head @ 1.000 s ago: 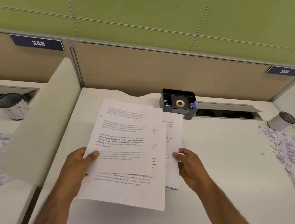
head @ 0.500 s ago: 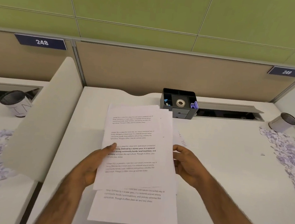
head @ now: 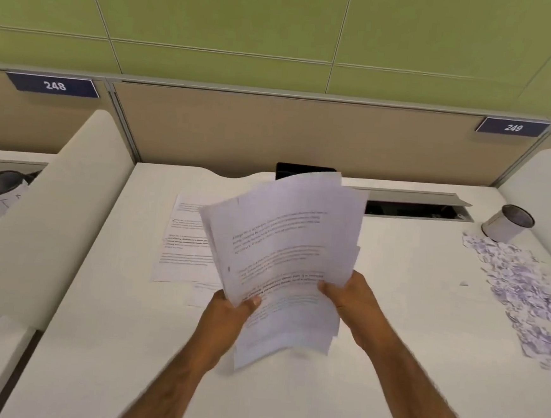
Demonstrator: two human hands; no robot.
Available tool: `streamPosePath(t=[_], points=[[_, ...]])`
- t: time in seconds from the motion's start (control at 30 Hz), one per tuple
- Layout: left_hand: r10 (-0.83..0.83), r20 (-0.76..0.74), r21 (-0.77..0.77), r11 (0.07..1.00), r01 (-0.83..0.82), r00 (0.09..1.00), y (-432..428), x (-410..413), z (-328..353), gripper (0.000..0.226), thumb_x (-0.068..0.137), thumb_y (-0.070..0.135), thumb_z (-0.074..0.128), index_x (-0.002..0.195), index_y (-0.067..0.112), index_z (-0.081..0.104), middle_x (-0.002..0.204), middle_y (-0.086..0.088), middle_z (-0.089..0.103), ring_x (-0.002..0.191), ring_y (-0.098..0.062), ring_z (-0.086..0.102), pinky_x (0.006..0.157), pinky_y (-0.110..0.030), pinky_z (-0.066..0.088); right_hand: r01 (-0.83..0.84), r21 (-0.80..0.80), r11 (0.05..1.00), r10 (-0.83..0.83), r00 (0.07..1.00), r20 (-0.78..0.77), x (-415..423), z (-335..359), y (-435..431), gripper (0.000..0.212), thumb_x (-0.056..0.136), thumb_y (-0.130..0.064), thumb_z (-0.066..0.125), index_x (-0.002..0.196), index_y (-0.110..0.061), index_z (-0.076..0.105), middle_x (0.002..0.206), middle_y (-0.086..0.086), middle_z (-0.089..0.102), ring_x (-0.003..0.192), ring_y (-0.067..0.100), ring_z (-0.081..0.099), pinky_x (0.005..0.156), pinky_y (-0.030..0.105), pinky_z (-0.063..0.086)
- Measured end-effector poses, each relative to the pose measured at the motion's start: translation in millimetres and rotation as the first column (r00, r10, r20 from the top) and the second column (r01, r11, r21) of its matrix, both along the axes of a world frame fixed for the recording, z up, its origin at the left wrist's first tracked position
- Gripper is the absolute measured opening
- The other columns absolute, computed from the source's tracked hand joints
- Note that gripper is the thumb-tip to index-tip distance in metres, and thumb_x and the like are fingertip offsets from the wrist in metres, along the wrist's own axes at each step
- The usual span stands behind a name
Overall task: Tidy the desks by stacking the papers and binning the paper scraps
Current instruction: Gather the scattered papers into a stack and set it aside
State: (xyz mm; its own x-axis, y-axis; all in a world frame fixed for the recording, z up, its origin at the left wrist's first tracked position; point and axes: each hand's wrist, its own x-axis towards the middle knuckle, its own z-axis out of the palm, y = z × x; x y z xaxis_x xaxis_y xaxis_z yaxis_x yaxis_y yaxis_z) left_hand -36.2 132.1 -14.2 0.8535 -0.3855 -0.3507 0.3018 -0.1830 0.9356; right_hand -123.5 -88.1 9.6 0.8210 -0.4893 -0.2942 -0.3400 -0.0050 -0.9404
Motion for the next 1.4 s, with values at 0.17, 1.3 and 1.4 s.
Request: streamPosePath(t=[0.17,1.3,1.4], points=[[0.113,0.120,-0.053,0.993,-0.108,0.986,-39.4,-41.7,-0.4,0.024,0.095,0.012,0.069,0.102,0.035,0.067,0.098,0.023,0.075,0.099,0.003,0.068,0.078,-0.009,0.050,0.155,-0.046,0.987,-0.151,0.985,0.079,-34.2,-14.2,-19.0,0.023,0.092,-0.009,0.061,0.106,-0.023,0.073,0.101,-0.005,0.077,0.096,0.015,0.073,0.088,0.043,0.059],[0.128,0.241,-0.210,0.975,-0.077,0.962,-52.2,-63.0,-13.5,0.115,0.060,0.061,0.088,0.155,0.032,0.031,0.140,0.009,0.056,0.125,-0.009,0.059,0.090,-0.025,0.057,-0.017,0.029,0.999,0.009,0.972,0.236,-59.6,-31.8,-50.5,0.068,0.078,-0.020,0.071,0.139,-0.031,0.043,0.125,-0.004,0.062,0.114,0.016,0.063,0.088,0.035,0.061],[0.136,0.223,-0.176,0.980,-0.098,0.965,-51.7,-63.9,-16.7,0.088,0.061,0.056,0.087,0.139,0.032,0.054,0.122,0.005,0.071,0.115,-0.016,0.066,0.087,-0.029,0.060,-0.013,0.043,0.999,0.003,0.972,0.234,-59.3,-32.4,-45.4,0.067,0.076,-0.020,0.066,0.139,-0.027,0.043,0.122,-0.004,0.063,0.112,0.015,0.064,0.089,0.033,0.060]])
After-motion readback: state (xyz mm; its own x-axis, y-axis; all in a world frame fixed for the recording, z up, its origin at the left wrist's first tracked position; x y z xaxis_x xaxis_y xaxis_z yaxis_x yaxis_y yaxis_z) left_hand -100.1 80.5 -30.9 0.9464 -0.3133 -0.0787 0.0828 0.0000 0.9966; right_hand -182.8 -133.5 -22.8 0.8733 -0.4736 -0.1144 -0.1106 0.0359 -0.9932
